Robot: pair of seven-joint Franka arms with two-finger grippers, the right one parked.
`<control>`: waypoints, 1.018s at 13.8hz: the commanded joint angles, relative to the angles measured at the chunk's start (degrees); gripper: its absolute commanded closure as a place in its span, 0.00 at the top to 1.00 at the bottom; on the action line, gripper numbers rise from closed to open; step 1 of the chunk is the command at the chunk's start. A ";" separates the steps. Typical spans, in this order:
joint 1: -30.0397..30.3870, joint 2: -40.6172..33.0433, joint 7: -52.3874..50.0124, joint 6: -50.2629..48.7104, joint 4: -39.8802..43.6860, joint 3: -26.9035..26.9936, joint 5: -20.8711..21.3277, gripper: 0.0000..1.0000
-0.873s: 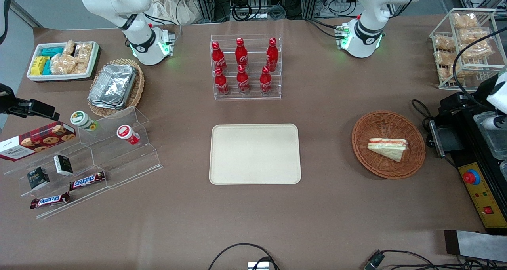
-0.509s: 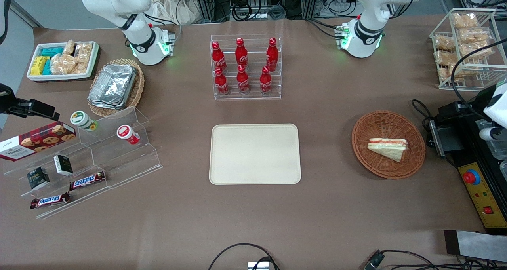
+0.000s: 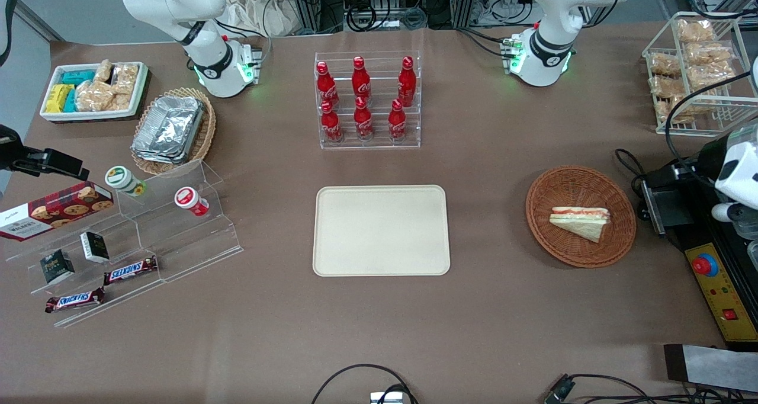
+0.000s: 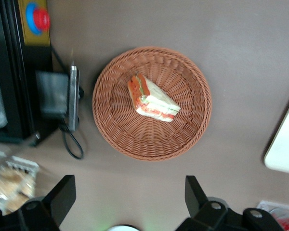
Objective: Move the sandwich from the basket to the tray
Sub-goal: 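Move the left gripper over the wicker basket toward the sandwich, then lower the open left gripper around the wrapped triangular sandwich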
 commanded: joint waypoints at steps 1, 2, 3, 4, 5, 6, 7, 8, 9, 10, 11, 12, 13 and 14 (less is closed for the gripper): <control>2.06 0.03 -10.42 4.46 -5.01 -0.20 -2.74 1.00; 2.16 -0.41 -12.19 7.71 -8.26 -0.20 -2.57 1.00; 2.16 -0.59 -14.12 11.13 -11.25 -0.20 -2.57 1.00; 2.33 -0.50 -16.75 13.78 -13.89 -0.11 -2.74 1.00; 2.33 -0.50 -18.34 17.02 -16.35 -0.11 -2.57 1.00; 2.25 -0.59 -19.14 20.62 -19.25 -0.11 -2.48 1.00; 2.25 -0.59 -21.41 24.57 -21.89 -0.11 -2.39 1.00; 2.16 -0.50 -22.83 28.09 -24.52 -0.20 -2.30 1.00; 2.07 -0.33 -24.49 31.26 -26.46 -0.28 -2.30 1.00; 1.90 0.11 -25.81 33.38 -28.14 -0.28 -2.21 1.00; 1.81 0.29 -26.52 35.75 -29.98 -0.28 -2.21 1.00; 1.89 0.29 -26.88 38.30 -31.91 -0.28 -2.30 1.00; 1.89 0.55 -27.06 39.72 -32.98 -0.28 -2.82 1.00; 1.89 1.68 -27.75 40.43 -33.25 -0.28 -2.83 1.00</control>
